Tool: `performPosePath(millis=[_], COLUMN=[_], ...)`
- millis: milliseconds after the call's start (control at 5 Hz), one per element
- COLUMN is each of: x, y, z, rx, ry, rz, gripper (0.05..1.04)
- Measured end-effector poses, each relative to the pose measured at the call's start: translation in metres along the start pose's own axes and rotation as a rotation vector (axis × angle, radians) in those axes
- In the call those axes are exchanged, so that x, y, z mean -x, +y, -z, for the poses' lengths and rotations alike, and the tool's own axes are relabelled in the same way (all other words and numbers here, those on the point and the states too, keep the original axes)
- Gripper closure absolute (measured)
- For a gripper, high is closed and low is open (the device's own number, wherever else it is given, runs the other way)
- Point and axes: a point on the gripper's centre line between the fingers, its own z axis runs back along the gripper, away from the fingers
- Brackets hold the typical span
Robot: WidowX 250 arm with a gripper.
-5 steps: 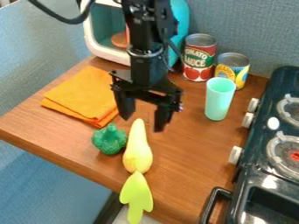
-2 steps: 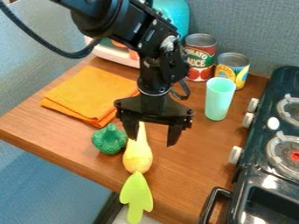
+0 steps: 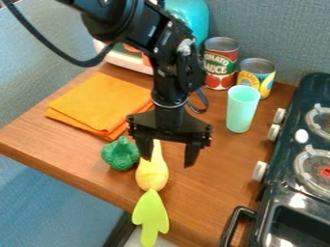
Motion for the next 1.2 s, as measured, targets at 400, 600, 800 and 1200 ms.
performPosePath(millis=[400,600,800,1200], x=[0.001,0.000,-0.002,-0.009], y=[0.005,0.005,0.000,0.007], z=[0.008,0.010,0.019,0.036], rx=[-0.029,-0.030,-0.027,-0.041], ry=[0.021,0.022,0.041,0.090], rz=[-0.035,-0.038,-0.052,-0.124], gripper=[0.083,0.083,0.083,0.083])
